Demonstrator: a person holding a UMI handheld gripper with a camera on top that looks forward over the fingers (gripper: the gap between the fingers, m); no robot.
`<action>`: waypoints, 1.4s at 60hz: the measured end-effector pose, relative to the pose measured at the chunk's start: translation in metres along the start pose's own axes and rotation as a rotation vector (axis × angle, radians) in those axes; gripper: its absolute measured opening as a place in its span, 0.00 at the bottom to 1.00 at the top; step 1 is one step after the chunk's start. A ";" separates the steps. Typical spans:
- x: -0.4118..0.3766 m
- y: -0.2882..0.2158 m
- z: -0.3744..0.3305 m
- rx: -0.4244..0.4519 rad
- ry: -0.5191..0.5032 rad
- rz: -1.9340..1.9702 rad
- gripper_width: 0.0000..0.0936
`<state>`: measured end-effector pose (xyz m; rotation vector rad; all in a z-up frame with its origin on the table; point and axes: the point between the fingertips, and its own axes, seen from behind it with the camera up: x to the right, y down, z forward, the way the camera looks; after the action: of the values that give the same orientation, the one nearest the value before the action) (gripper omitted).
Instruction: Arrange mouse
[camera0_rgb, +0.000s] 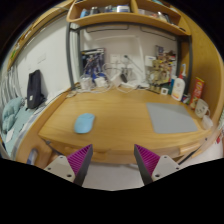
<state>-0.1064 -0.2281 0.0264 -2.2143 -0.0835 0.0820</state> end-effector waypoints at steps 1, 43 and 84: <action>-0.011 0.002 0.003 -0.002 -0.011 -0.003 0.89; -0.117 -0.043 0.129 0.008 -0.008 -0.019 0.76; -0.078 -0.159 0.089 0.067 -0.104 -0.042 0.34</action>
<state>-0.1965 -0.0692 0.1020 -2.1396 -0.1822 0.1740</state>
